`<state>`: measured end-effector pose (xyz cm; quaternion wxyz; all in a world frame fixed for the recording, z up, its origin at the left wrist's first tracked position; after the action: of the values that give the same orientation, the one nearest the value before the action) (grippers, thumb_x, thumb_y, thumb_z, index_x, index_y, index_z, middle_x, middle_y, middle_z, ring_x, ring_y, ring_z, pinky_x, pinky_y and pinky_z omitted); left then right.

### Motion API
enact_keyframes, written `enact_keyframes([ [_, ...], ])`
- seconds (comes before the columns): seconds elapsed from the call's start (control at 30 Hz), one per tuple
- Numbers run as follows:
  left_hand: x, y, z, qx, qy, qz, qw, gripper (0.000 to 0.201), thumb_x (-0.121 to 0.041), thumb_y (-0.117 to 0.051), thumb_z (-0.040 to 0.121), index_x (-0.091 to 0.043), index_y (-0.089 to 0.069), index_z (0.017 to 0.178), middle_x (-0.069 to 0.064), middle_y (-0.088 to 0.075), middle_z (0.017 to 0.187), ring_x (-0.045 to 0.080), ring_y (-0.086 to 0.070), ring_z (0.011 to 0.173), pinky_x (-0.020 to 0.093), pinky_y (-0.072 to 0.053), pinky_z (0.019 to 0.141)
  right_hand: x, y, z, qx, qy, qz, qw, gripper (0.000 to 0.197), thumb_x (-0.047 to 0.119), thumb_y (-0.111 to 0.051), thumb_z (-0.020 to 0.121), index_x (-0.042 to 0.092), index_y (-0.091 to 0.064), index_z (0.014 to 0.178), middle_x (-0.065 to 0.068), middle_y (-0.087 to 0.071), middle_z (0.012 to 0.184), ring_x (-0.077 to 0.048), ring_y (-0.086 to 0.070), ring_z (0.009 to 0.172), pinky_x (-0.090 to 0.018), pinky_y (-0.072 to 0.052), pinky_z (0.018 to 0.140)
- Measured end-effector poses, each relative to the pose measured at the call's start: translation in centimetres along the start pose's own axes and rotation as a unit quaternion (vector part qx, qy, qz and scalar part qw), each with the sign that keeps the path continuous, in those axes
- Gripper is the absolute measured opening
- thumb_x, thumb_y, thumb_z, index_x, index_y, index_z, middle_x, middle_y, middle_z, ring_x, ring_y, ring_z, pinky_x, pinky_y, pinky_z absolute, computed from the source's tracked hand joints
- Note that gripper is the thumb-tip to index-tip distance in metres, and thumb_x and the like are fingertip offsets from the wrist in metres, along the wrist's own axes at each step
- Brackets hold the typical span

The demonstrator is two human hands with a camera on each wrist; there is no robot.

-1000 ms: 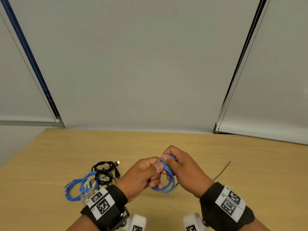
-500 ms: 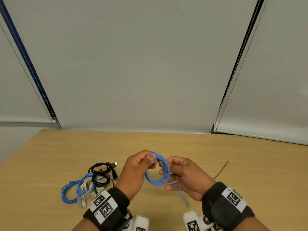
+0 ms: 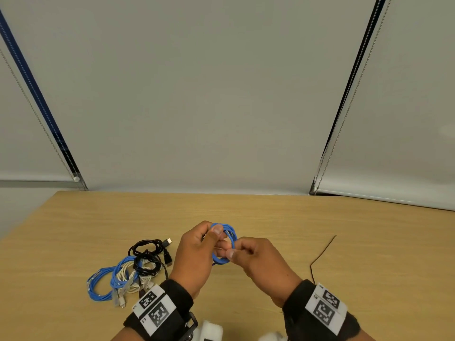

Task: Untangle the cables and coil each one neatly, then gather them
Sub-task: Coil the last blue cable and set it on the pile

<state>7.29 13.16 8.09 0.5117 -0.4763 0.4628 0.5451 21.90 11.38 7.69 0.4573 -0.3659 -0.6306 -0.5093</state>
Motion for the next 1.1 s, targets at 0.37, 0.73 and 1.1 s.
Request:
enact_keyframes([
  [0.37,-0.7,0.9,1.3,0.033,-0.099,0.228,0.968,0.033,-0.023,-0.052,0.104,-0.025,-0.054,0.071,-0.003,-0.054,0.074,0.015,-0.061,0.065,0.028,-0.048,0.063,-0.2,1.1,0.8,0.04,-0.062,0.088,0.993,0.027,0.031,-0.05,0.103,0.016,-0.057,0.082,0.002,-0.059,0.074,-0.011,-0.05,0.054,-0.025,-0.04,0.05],
  [0.73,0.0,1.6,2.0,0.041,-0.033,0.155,0.986,0.032,-0.033,-0.051,0.103,-0.028,-0.064,0.075,0.0,-0.06,0.067,0.007,-0.057,0.062,0.029,-0.055,0.067,2.0,4.3,2.0,-0.007,0.039,-0.211,0.977,0.009,0.029,-0.061,0.097,0.031,-0.066,0.09,0.008,-0.063,0.076,-0.009,-0.059,0.067,-0.03,-0.054,0.066],
  [1.1,3.5,-1.7,-0.1,0.103,0.179,-0.22,0.953,0.026,-0.041,-0.064,0.09,-0.015,-0.068,0.087,-0.001,-0.054,0.071,0.013,-0.058,0.06,0.036,-0.058,0.063,1.3,5.4,2.1,-0.12,0.045,0.035,0.991,0.01,0.013,-0.064,0.096,0.016,-0.067,0.087,-0.003,-0.075,0.079,-0.016,-0.073,0.068,-0.034,-0.061,0.065],
])
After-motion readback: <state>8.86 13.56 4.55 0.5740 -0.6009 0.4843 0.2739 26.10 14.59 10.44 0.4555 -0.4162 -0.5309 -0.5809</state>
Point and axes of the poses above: each hand's wrist, its own z-axis towards the middle knuckle, its own y-axis out of the back of the hand, x = y × z, the point moved 9 cm from there along z, towards the middle knuckle
